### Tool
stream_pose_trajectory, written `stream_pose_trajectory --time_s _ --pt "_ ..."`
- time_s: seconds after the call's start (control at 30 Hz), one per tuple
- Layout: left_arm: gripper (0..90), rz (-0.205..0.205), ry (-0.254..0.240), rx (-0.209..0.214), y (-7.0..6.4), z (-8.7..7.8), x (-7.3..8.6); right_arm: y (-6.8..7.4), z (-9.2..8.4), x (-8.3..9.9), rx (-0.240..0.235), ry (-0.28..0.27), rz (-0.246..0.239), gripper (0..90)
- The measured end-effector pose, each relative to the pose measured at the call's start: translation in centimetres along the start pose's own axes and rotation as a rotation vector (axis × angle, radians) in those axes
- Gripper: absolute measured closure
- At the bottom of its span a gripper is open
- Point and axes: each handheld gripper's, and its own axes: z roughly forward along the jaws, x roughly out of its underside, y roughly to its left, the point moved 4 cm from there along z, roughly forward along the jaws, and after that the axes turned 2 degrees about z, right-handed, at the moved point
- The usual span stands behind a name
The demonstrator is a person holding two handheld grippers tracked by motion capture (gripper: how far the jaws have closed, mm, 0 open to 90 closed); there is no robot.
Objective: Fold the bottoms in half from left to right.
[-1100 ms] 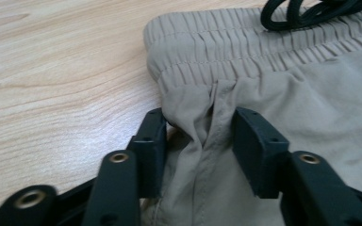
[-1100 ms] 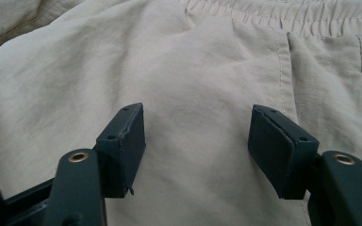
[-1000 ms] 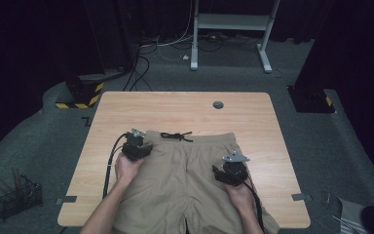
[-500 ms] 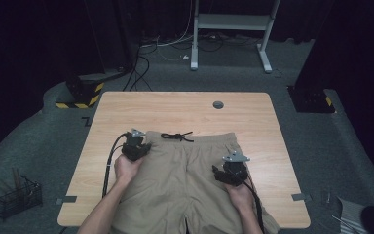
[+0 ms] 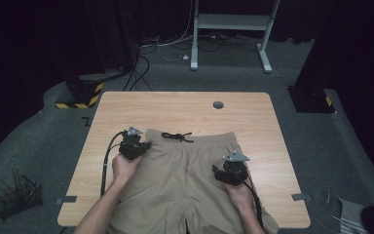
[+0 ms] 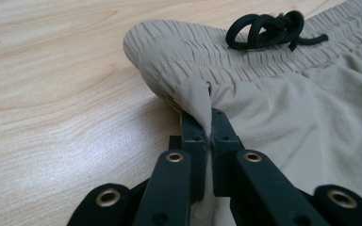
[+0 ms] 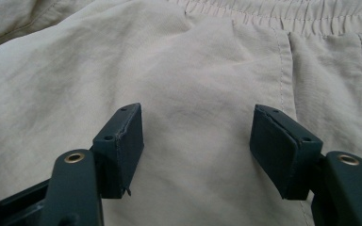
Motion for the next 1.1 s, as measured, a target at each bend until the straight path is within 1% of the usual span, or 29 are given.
stream_pose_trajectory --time_s 0.07,0.13,0.2,0.23,0.3,0.33,0.37,0.4,0.43,0.47,0.5,0.57,0.63,0.67,0.8,0.83,0.9,1.03,1.1 --pt "87.7 0.005 -0.010 0.006 -0.1 -0.2 -0.3 0.0 0.0 0.0 0.001 0.002 0.000 35.3" --pt "87.7 0.015 -0.019 0.015 -0.1 -0.4 -0.5 0.0 -0.1 -0.2 0.004 0.019 0.001 37.7" --pt "87.7 0.012 -0.029 0.026 -0.1 -0.7 -0.7 0.5 -0.7 -0.7 -0.016 -0.025 0.011 39.6" --pt "87.8 0.006 -0.034 0.035 -0.1 -0.8 -0.8 0.9 -0.9 -1.1 -0.029 -0.046 0.005 39.7" --pt "87.8 -0.017 -0.046 0.058 -0.2 -1.2 -1.0 2.0 -1.3 -1.9 -0.061 -0.066 -0.014 40.5" --pt "87.8 -0.032 -0.058 0.072 -0.2 -1.4 -1.2 2.7 -1.4 -2.3 -0.091 -0.073 -0.023 40.9" --pt "87.8 -0.033 -0.066 0.075 -0.3 -1.7 -1.4 3.6 -1.3 -2.8 -0.116 -0.070 -0.051 40.9" --pt "87.8 -0.031 -0.065 0.077 -0.4 -1.9 -1.5 4.3 -1.0 -3.1 -0.125 -0.064 -0.081 40.9" --pt "87.8 -0.032 -0.070 0.080 -0.5 -2.1 -1.6 4.9 -0.6 -3.3 -0.136 -0.059 -0.099 41.0" --pt "87.8 -0.032 -0.076 0.085 -0.6 -2.3 -1.8 5.4 -0.2 -3.4 -0.144 -0.050 -0.106 41.2" --pt "87.8 -0.040 -0.079 0.096 -0.7 -2.6 -2.0 5.7 0.2 -3.5 -0.152 -0.042 -0.109 41.2" --pt "87.8 -0.025 -0.088 0.097 -0.8 -2.9 -2.5 6.2 0.9 -3.6 -0.171 -0.030 -0.111 41.6" --pt "87.8 -0.029 -0.098 0.109 -0.7 -3.1 -2.9 6.6 1.4 -3.5 -0.185 -0.015 -0.119 41.8" --pt "87.8 -0.037 -0.102 0.115 -0.8 -3.2 -3.1 6.8 1.7 -3.4 -0.191 -0.008 -0.125 41.8" --pt "87.8 -0.041 -0.109 0.130 -0.7 -3.4 -3.5 7.6 2.4 -3.2 -0.205 0.014 -0.143 41.7" --pt "87.8 -0.047 -0.114 0.135 -0.6 -3.4 -3.6 7.9 2.6 -3.1 -0.204 0.022 -0.149 41.6" --pt "87.8 -0.074 -0.122 0.152 -0.5 -3.5 -3.8 8.2 3.1 -3.1 -0.196 0.036 -0.168 41.6" --pt "87.8 -0.075 -0.134 0.154 -0.3 -3.8 -4.7 8.8 3.8 -3.7 -0.186 0.038 -0.184 41.1" --pt "87.9 -0.077 -0.136 0.152 -0.1 -3.9 -5.2 9.1 4.4 -4.2 -0.180 0.031 -0.179 40.2"
